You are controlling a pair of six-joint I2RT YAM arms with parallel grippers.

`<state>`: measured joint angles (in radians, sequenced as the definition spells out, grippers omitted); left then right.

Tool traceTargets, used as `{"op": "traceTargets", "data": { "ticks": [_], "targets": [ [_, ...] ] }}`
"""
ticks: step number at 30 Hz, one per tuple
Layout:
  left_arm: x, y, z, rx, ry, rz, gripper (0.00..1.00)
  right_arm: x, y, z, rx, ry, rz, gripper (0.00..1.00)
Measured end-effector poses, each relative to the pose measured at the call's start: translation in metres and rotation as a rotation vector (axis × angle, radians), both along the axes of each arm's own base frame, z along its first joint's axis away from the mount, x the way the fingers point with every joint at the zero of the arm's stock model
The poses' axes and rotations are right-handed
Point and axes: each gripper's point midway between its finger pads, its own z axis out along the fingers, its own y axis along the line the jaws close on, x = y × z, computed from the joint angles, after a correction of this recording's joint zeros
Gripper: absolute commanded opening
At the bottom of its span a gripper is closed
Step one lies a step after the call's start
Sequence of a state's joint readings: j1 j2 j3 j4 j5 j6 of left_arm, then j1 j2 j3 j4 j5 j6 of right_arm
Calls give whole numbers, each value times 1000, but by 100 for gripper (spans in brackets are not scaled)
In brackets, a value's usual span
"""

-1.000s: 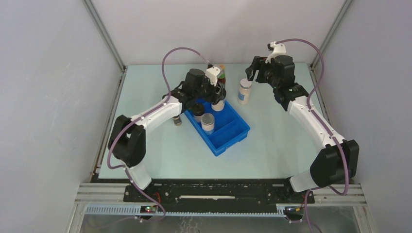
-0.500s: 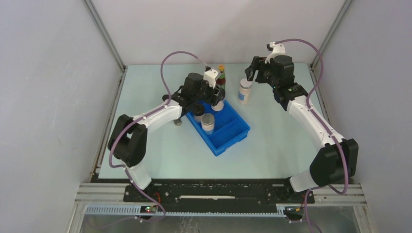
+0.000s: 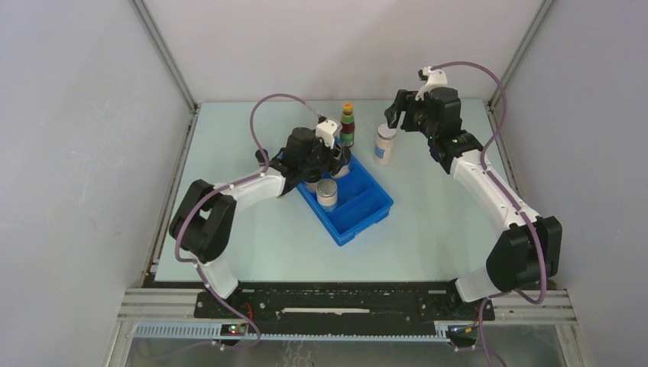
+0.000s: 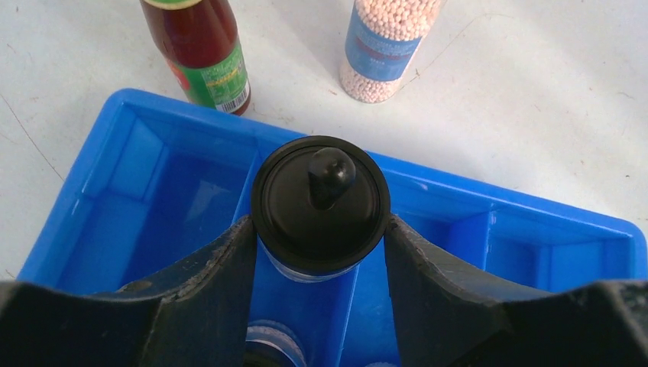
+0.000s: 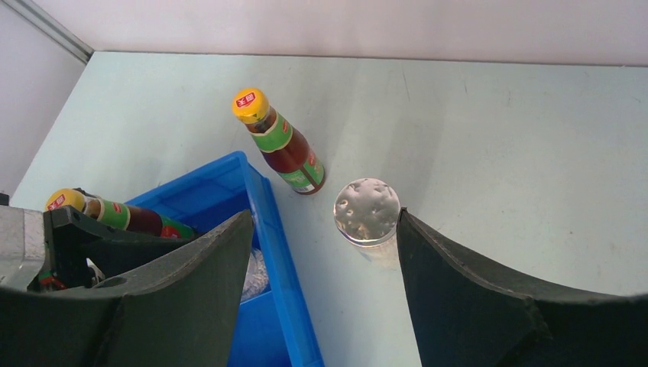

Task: Organize the condiment bottles
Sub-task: Place the bottle in the storage box.

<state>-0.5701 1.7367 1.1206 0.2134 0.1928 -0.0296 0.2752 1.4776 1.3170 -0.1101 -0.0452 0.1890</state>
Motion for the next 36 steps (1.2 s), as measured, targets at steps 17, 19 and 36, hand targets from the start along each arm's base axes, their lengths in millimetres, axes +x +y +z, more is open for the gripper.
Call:
{"op": "traceTargets", "data": {
  "ticks": [17,19,36],
  "targets": [
    [0,1,-2,-50,-51,9,12,-2,5,-1,-7,0,6,77],
    [-2,3,-1,-52,-54,10,18,-2,6,-1,-7,1,7,78],
    [-7,9,-1,-49,-43,30,78,-5,13,-2,-10,4,18,78]
  ]
}}
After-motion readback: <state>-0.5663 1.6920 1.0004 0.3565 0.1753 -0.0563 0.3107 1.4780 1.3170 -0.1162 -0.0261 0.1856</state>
